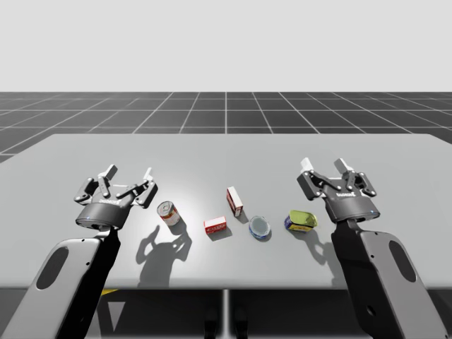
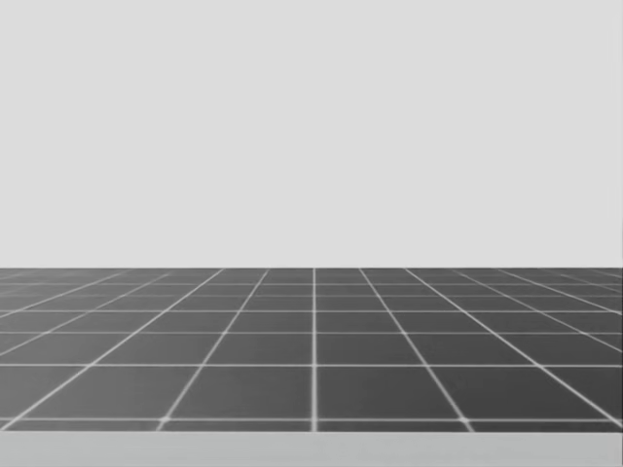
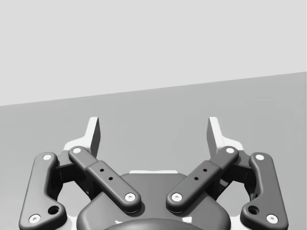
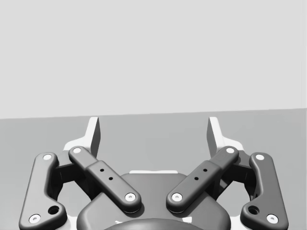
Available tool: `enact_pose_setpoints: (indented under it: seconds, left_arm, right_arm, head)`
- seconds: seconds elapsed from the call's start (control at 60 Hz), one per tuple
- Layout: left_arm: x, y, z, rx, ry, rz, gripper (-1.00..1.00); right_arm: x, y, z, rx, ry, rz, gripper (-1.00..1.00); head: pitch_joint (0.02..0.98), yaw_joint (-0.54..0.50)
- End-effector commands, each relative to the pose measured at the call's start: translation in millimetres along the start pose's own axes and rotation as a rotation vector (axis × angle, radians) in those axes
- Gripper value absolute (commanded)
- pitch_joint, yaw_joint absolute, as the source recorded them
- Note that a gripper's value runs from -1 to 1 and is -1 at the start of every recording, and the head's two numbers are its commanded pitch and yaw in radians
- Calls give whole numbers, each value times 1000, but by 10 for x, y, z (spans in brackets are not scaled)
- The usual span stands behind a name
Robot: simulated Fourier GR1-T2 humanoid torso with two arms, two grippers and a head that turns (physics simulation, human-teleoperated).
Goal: Lift the tuna fish can off the table.
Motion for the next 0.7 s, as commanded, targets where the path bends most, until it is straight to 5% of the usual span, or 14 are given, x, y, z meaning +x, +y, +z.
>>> enact_pose_setpoints:
  seconds: [0.017,0.233,0.7]
  left_arm:
    - [-1,1,2,0,-1,-2,-1000]
    - [-3,1,0,3,-2,-5,-1000]
    - [-13,2,-14,7,0,-24,-1000]
  right_arm:
    - [-4,13,38,-19,-23,-3,-1000]
    - [11,-14,11,27,3,-19,-1000]
    - [6,-2,-6,29,15,20,-1000]
  head:
    - [69,6]
    - [127,8]
    - [581,-13]
